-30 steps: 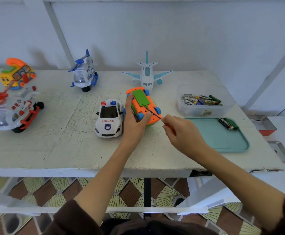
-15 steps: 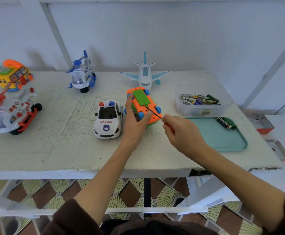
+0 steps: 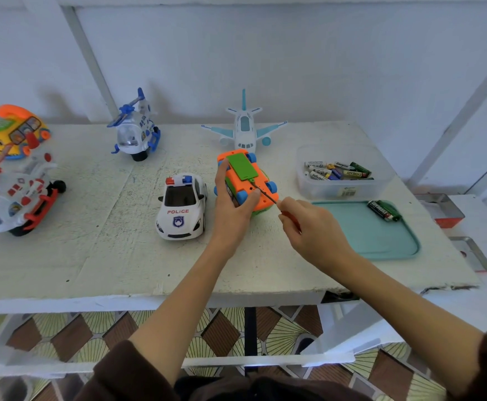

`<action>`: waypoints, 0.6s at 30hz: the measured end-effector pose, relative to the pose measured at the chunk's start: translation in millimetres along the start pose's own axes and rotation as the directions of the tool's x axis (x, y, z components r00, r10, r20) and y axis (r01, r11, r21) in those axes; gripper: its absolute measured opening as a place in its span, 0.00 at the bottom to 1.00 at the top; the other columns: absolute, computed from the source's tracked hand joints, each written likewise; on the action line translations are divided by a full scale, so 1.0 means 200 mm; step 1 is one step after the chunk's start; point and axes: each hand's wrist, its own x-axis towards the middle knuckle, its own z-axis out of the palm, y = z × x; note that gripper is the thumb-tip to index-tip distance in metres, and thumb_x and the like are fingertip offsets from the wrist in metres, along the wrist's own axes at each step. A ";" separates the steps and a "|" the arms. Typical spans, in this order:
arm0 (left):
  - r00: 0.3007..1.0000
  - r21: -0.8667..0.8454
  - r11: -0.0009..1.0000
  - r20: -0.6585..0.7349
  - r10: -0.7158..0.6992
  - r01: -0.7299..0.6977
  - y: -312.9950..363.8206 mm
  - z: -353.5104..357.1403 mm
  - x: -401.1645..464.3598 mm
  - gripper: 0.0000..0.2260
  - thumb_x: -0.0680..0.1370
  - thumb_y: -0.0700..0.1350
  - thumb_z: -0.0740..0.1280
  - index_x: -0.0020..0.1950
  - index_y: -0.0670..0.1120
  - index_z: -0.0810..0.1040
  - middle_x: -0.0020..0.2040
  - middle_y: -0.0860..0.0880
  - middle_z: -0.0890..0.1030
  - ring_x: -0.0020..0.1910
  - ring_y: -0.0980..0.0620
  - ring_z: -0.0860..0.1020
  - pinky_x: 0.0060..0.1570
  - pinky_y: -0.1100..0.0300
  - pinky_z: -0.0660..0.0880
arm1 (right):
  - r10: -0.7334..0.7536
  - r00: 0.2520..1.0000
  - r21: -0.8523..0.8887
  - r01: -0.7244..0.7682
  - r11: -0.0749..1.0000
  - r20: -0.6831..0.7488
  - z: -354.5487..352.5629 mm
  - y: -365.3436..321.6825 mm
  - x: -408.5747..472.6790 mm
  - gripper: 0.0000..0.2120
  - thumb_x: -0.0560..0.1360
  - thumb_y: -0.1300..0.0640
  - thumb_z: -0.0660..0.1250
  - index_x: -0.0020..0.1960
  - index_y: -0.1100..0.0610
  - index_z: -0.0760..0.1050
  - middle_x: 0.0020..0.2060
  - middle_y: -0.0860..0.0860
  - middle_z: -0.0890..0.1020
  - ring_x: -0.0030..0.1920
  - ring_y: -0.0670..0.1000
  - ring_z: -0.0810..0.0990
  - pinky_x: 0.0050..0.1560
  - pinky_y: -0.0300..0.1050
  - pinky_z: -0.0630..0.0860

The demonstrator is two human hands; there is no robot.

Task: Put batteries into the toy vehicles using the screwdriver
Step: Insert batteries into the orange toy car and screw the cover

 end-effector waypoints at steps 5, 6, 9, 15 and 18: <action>1.000 0.020 1.000 0.015 0.007 -0.007 0.01 -0.02 0.01 0.32 0.78 0.35 0.66 0.73 0.57 0.55 0.71 0.50 0.65 0.66 0.49 0.73 0.48 0.68 0.78 | 0.084 0.996 0.084 -0.087 0.993 0.042 -0.12 0.04 0.01 0.04 0.73 0.62 0.66 0.48 0.60 0.77 0.26 0.41 0.73 0.26 0.45 0.68 0.33 0.48 0.72; 1.000 0.016 1.000 0.019 0.008 -0.008 0.01 -0.02 0.01 0.31 0.78 0.34 0.66 0.72 0.57 0.55 0.70 0.51 0.66 0.65 0.49 0.73 0.48 0.68 0.78 | 0.097 0.994 0.089 -0.101 0.991 0.041 -0.13 0.05 0.01 0.05 0.73 0.62 0.66 0.48 0.59 0.77 0.25 0.39 0.71 0.26 0.43 0.66 0.33 0.48 0.72; 0.999 0.021 0.999 0.047 0.024 -0.025 0.02 -0.02 0.01 0.31 0.77 0.34 0.66 0.72 0.57 0.56 0.70 0.51 0.65 0.65 0.49 0.73 0.49 0.67 0.78 | 0.124 0.992 0.100 -0.127 0.987 0.034 -0.15 0.07 0.02 0.05 0.74 0.61 0.66 0.49 0.58 0.78 0.27 0.46 0.76 0.26 0.44 0.68 0.35 0.51 0.74; 0.991 0.140 0.988 0.127 0.044 -0.062 0.03 -0.04 0.01 0.33 0.77 0.37 0.68 0.73 0.58 0.56 0.72 0.48 0.67 0.66 0.49 0.73 0.58 0.54 0.78 | 0.107 0.993 0.195 -0.114 0.974 0.044 -0.16 0.09 0.06 0.05 0.73 0.61 0.67 0.49 0.58 0.78 0.34 0.54 0.81 0.37 0.56 0.80 0.45 0.55 0.78; 0.992 0.136 0.989 0.124 0.039 -0.056 0.05 -0.03 0.00 0.31 0.78 0.35 0.67 0.71 0.59 0.56 0.66 0.57 0.68 0.61 0.56 0.74 0.51 0.64 0.78 | 0.100 0.995 0.190 -0.103 0.976 0.023 -0.14 0.09 0.06 0.05 0.73 0.62 0.67 0.48 0.58 0.78 0.33 0.52 0.81 0.34 0.50 0.79 0.42 0.47 0.78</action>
